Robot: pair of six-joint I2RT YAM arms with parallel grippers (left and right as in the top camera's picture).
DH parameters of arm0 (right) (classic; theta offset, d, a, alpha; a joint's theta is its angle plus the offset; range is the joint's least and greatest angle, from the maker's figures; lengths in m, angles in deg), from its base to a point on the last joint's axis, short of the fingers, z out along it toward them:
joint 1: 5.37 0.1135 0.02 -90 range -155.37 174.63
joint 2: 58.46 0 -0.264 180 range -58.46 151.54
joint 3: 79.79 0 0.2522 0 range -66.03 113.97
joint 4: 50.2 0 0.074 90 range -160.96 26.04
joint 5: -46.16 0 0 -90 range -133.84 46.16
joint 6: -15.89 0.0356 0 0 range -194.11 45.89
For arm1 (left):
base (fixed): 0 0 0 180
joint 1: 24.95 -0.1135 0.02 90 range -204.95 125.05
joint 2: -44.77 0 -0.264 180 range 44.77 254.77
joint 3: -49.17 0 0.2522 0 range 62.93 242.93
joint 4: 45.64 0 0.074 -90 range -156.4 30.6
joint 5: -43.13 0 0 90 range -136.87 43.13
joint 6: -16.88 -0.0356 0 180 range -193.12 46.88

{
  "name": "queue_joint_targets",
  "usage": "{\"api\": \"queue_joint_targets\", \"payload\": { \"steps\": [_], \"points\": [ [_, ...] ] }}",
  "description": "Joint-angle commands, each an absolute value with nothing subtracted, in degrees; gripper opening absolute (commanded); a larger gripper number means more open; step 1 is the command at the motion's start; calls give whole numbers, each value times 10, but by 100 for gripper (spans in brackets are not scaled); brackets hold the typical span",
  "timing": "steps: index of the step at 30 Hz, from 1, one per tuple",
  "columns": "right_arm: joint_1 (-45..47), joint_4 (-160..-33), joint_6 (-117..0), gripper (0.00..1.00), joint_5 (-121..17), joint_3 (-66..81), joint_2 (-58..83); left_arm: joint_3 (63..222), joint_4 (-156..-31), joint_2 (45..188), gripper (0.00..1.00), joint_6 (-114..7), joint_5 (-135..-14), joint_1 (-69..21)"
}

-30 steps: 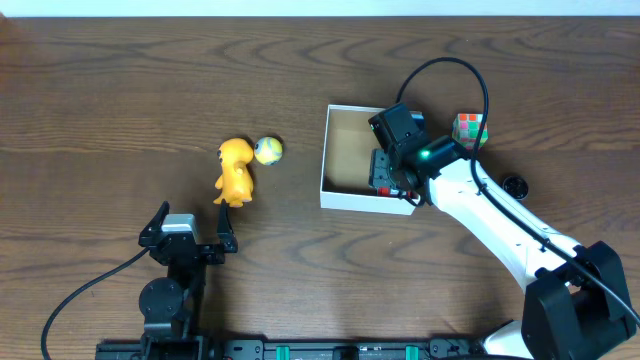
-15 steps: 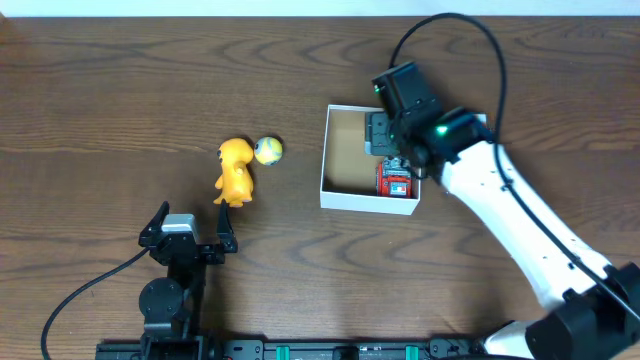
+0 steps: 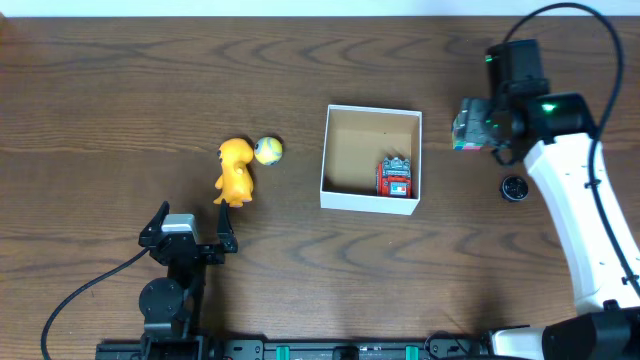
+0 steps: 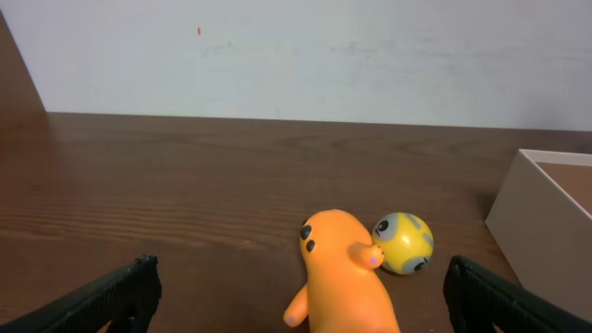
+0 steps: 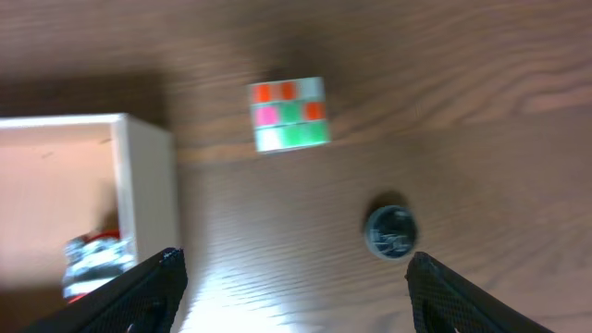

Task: Pack container
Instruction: 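Open the right gripper and withdraw toward the cube, then lower the right gripper onto the cube and grasp it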

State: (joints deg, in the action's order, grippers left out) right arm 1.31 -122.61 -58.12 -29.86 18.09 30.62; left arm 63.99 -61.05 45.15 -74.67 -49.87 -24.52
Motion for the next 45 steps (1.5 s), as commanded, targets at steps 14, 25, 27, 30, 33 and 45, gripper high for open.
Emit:
{"api": "queue_joint_targets", "payload": {
  "steps": [14, 25, 27, 30, 33, 45],
  "points": [
    [-50, -998, -665, 87, -321, 27, 345, 632, -634, 451, 98, -750, -492, -248],
    [-49, -952, -752, 89, -374, 20, 395, 632, -634, 451, 98, -750, -492, -248],
    [-49, -950, -760, 89, -377, 20, 407, 632, -634, 451, 98, -750, -492, -248],
    [-49, -949, -761, 89, -378, 20, 426, 632, -634, 451, 98, -750, -492, -248],
    [-49, -945, -771, 88, -383, 20, 443, 632, -634, 451, 98, -750, -492, -248],
    [-49, -910, -781, 80, -383, 20, 474, 632, -634, 451, 98, -750, -492, -248]
  ]
}}
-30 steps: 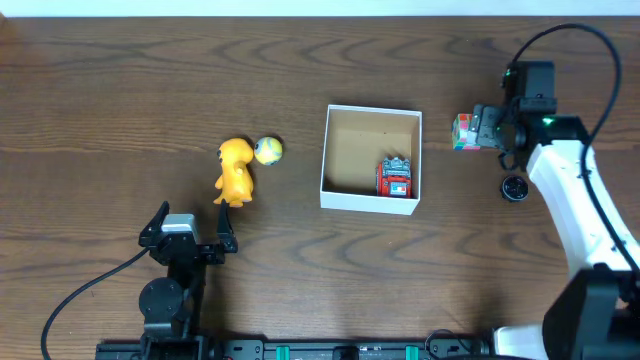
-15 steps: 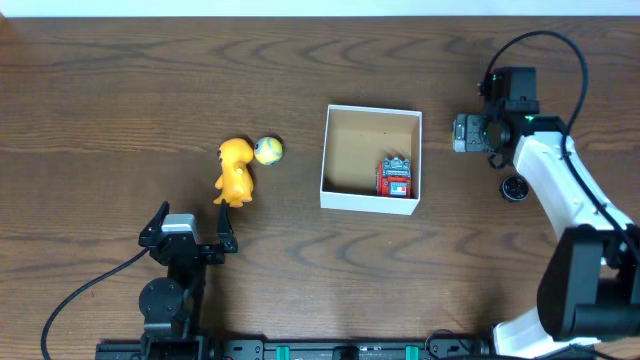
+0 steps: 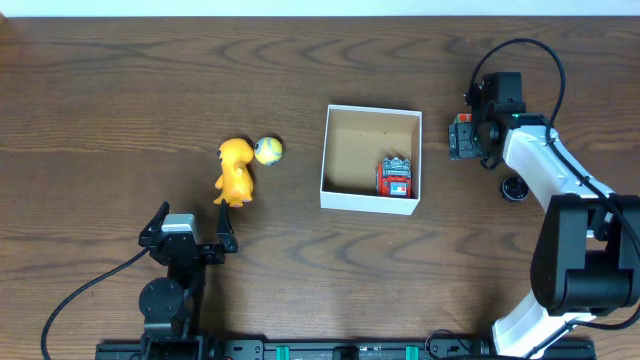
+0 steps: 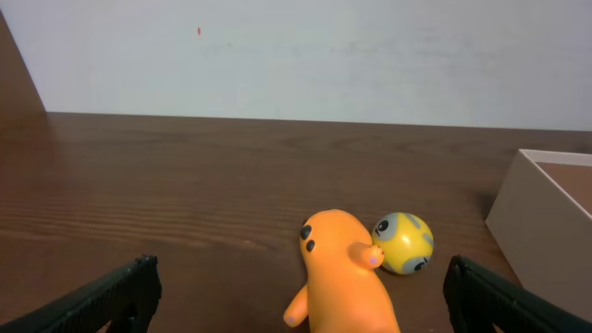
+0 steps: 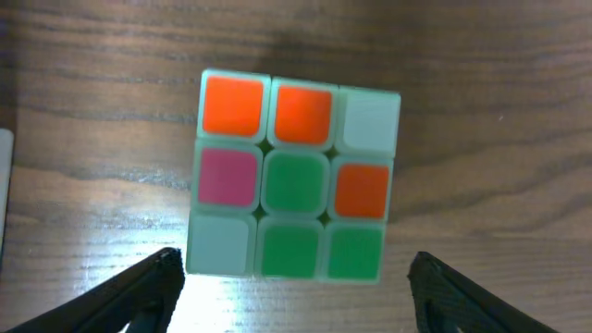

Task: Pack container
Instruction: 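Lower the right gripper onto the cube and grasp it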

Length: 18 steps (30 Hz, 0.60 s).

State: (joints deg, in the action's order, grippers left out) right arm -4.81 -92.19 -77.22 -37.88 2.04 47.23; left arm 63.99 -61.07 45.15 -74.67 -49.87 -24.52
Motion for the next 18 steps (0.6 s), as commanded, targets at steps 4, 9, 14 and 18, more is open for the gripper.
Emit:
{"api": "queue_joint_targets", "payload": {
  "steps": [4, 9, 14, 18],
  "points": [
    [-49, -895, -781, 80, -383, 20, 474, 632, -634, 451, 98, -750, -492, -248],
    [-49, -864, -781, 80, -383, 20, 474, 632, -634, 451, 98, -750, -492, -248],
    [-49, -837, -781, 79, -383, 20, 474, 632, -634, 451, 98, -750, -492, -248],
    [-49, -834, -781, 77, -383, 20, 474, 632, -634, 451, 98, -750, -492, -248]
  ]
}}
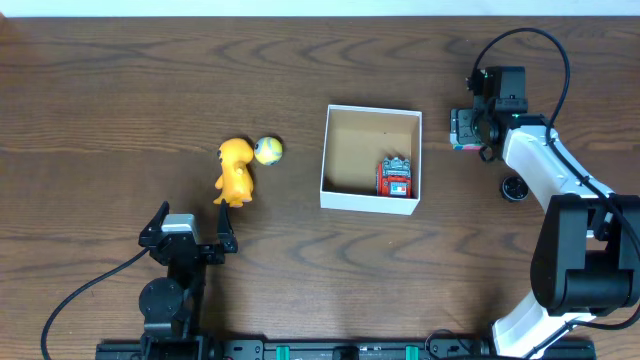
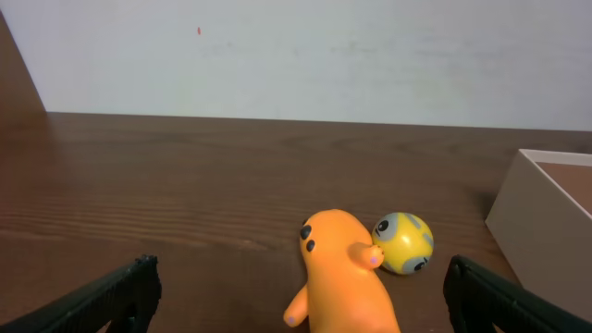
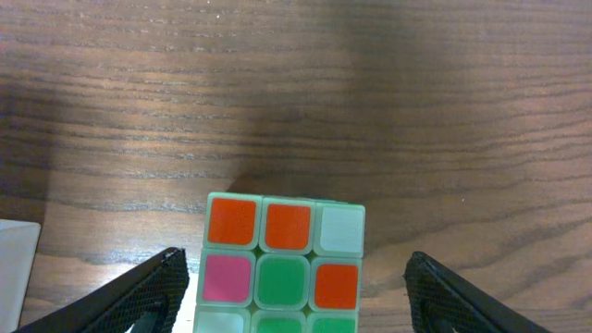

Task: Pack container
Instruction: 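Lower the right gripper onto the cube and grasp it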

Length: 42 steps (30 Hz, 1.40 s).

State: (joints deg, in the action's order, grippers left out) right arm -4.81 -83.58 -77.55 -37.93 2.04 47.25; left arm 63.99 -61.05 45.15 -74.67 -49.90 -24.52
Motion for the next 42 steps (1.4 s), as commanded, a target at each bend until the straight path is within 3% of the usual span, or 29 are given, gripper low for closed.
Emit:
{"api": "queue_joint_targets", "payload": {
  "steps": [1, 15, 35, 42],
  "points": [
    [-49, -834, -780, 77, -383, 20, 474, 632, -634, 451, 98, -750, -492, -248],
    [-49, -804, -781, 74, -383, 18, 480, 632, -634, 451, 98, -750, -492, -248],
    [-49, -820, -810, 79, -398, 18, 512, 632, -634, 451, 98, -750, -492, -248],
    [-49, -818, -811, 70, -398, 18, 512, 632, -634, 451, 98, -750, -492, -248]
  ]
}}
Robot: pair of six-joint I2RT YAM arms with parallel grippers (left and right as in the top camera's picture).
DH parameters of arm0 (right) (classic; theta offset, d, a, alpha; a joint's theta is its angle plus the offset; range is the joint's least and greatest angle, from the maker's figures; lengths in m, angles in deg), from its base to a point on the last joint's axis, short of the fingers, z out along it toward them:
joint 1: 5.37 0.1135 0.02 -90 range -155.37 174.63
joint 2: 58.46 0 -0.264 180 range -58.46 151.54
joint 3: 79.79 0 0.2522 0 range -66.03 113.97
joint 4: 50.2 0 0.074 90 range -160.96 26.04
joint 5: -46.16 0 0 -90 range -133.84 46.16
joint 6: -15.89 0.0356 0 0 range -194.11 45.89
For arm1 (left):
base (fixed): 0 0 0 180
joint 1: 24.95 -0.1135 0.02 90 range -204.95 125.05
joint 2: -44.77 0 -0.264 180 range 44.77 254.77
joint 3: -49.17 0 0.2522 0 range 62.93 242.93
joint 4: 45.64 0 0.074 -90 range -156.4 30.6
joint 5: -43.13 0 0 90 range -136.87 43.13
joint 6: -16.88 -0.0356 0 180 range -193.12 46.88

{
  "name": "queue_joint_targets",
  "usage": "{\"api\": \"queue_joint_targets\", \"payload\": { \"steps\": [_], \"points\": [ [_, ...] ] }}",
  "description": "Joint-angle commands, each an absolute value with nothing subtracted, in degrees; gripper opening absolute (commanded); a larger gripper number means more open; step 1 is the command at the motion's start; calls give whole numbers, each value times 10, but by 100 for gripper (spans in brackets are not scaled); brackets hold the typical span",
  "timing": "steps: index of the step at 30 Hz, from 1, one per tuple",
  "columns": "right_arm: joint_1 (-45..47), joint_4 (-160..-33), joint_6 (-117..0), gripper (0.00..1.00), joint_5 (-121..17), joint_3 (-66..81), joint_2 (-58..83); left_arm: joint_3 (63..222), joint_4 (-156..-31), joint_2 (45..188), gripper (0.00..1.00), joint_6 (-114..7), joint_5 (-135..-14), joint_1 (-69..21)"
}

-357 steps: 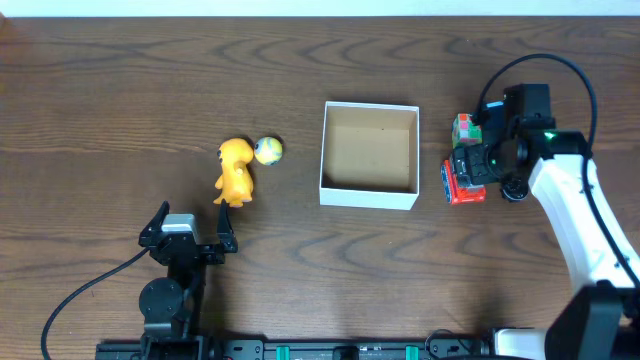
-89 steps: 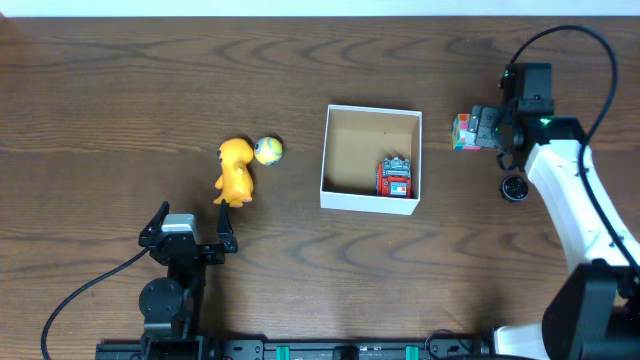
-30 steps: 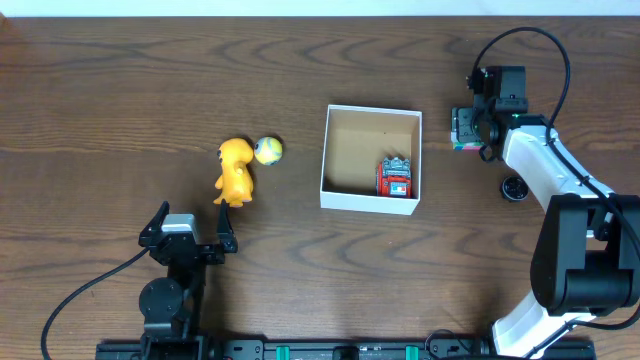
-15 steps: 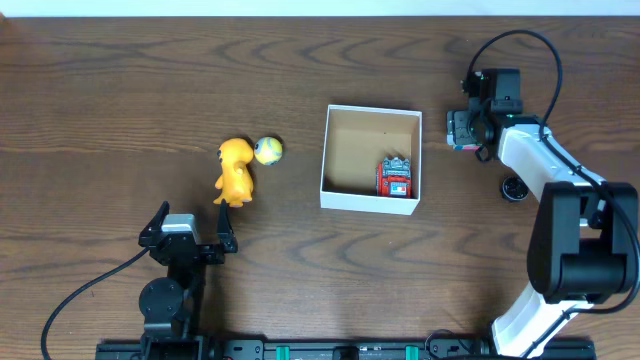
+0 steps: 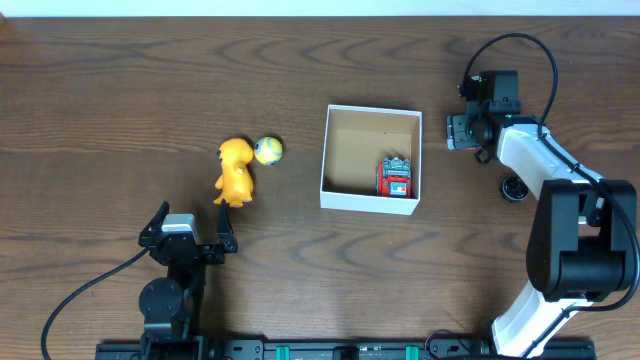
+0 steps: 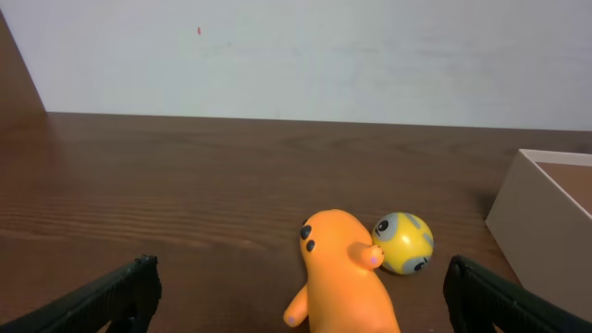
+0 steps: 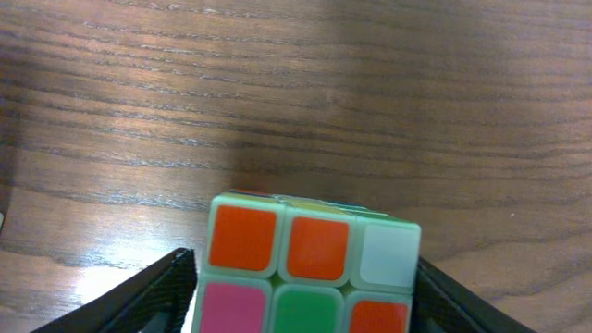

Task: Pack container
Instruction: 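Lower the right gripper onto the cube and grasp it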

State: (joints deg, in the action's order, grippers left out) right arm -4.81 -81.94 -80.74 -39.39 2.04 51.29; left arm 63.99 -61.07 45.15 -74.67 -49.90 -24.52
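Note:
A white open box [image 5: 324,160] stands mid-table with a red toy car [image 5: 396,178] in its near right corner. Just right of the box is a colour puzzle cube [image 7: 310,268], seen from above as [image 5: 460,131]. My right gripper [image 5: 468,130] is shut on it, a finger [image 7: 171,287] against each side. An orange figure [image 5: 235,172] and a yellow ball [image 5: 268,150] lie left of the box. My left gripper [image 5: 188,242] is open near the front edge, with the figure [image 6: 342,277] ahead of it.
A small black round object [image 5: 514,188] lies on the wood to the right, near the right arm. The box wall [image 6: 546,231] shows at the right of the left wrist view. Dark wooden table all round.
The right gripper's fingers, which stood wide of the cube, now press against its two sides, and the cube fills more of the wrist view. The left arm has not moved.
The right gripper was open and high above the cube beside the box. Then it was low over the cube with open fingers on either side, and stayed so. Now it is shut on the cube. The figure, ball, car and left arm kept their places.

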Motion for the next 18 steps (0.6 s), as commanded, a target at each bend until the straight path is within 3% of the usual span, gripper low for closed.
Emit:
{"api": "queue_joint_targets", "payload": {
  "steps": [1, 8, 18],
  "points": [
    [-49, -817, -811, 68, -398, 18, 512, 632, -634, 451, 98, -750, -492, -248],
    [-49, -822, -810, 56, -398, 18, 512, 632, -634, 451, 98, -750, -492, -248],
    [-49, -832, -785, 51, -398, 18, 501, 632, -634, 451, 98, -750, -492, -248]
  ]
}}
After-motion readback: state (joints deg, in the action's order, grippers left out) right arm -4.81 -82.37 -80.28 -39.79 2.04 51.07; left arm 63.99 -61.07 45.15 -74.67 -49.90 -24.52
